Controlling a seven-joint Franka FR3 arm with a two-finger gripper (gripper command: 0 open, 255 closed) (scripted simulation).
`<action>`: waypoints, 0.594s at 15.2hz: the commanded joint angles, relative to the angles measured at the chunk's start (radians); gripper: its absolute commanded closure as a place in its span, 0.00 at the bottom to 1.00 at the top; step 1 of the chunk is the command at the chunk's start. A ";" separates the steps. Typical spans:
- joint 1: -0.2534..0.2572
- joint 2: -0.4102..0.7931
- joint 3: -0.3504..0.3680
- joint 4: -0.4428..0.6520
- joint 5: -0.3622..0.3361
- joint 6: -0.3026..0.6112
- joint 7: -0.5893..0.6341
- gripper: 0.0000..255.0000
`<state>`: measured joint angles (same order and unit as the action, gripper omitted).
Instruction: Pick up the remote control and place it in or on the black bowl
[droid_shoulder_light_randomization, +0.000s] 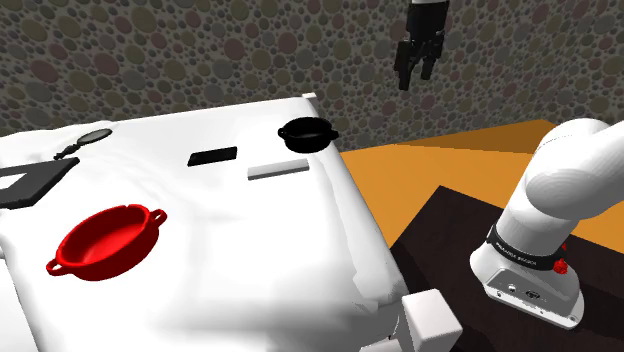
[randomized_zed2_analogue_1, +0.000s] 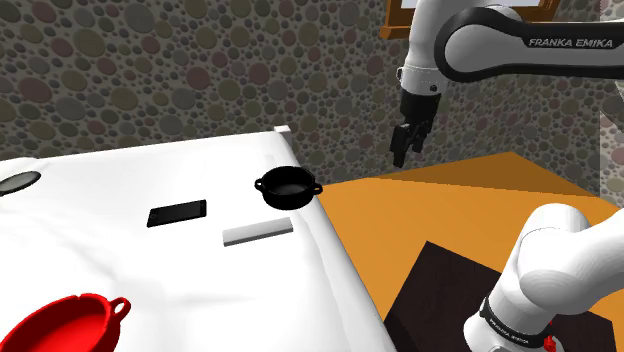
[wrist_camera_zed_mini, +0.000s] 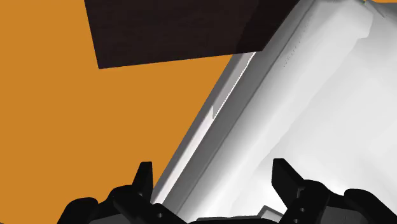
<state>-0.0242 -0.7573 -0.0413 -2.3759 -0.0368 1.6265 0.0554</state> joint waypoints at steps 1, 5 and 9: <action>0.000 0.000 0.000 0.000 0.000 0.000 0.000 0.00; 0.033 0.132 -0.011 0.016 -0.004 0.117 -0.070 0.00; 0.065 0.272 -0.016 0.051 -0.002 0.222 -0.140 0.00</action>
<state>0.0354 -0.5175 -0.0522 -2.3326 -0.0369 1.8223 -0.0610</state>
